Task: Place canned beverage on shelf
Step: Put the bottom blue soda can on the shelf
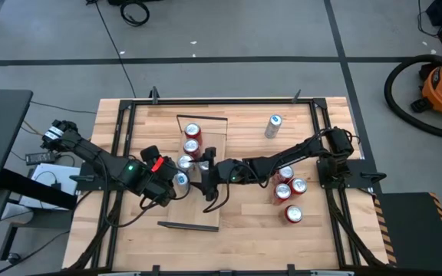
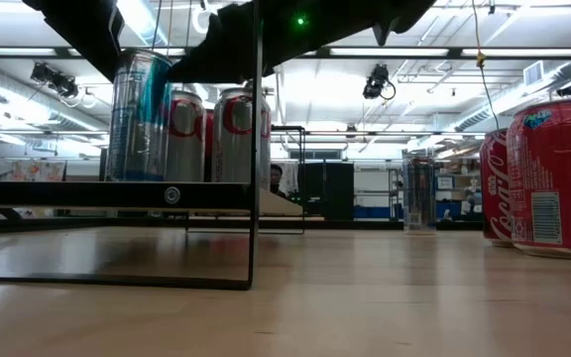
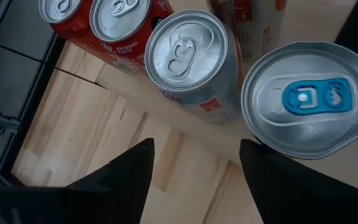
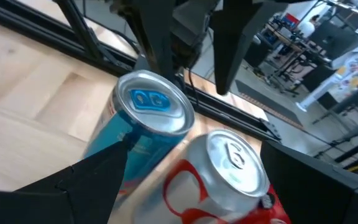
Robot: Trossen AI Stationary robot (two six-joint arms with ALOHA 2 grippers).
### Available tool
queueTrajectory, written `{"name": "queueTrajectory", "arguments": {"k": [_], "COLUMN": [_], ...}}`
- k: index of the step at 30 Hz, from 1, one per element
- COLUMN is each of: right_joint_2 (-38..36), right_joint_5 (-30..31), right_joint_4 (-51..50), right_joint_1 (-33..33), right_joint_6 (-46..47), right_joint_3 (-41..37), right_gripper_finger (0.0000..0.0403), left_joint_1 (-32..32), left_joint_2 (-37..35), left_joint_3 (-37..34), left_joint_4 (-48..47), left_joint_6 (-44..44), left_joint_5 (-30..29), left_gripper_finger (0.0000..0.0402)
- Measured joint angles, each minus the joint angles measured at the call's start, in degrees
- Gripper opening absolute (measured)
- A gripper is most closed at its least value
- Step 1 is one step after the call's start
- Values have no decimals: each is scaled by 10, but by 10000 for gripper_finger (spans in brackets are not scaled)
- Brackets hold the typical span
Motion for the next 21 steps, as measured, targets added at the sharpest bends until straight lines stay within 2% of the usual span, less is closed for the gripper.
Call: {"name": "queueTrajectory", "arguments": {"k": [21], "right_joint_2": [2], "right_joint_5": [-13], "right_joint_4": [15], "right_joint_1": [-3], "right_joint_6": [5], "right_joint_3": [0], "right_gripper_finger": [375], "left_joint_1": [0], "left_joint_2": [0], "left_joint_3": [0], "left_joint_4": [-6], "left_joint_6": [14], "left_joint_5": [-6], "left_gripper_finger": [249]}}
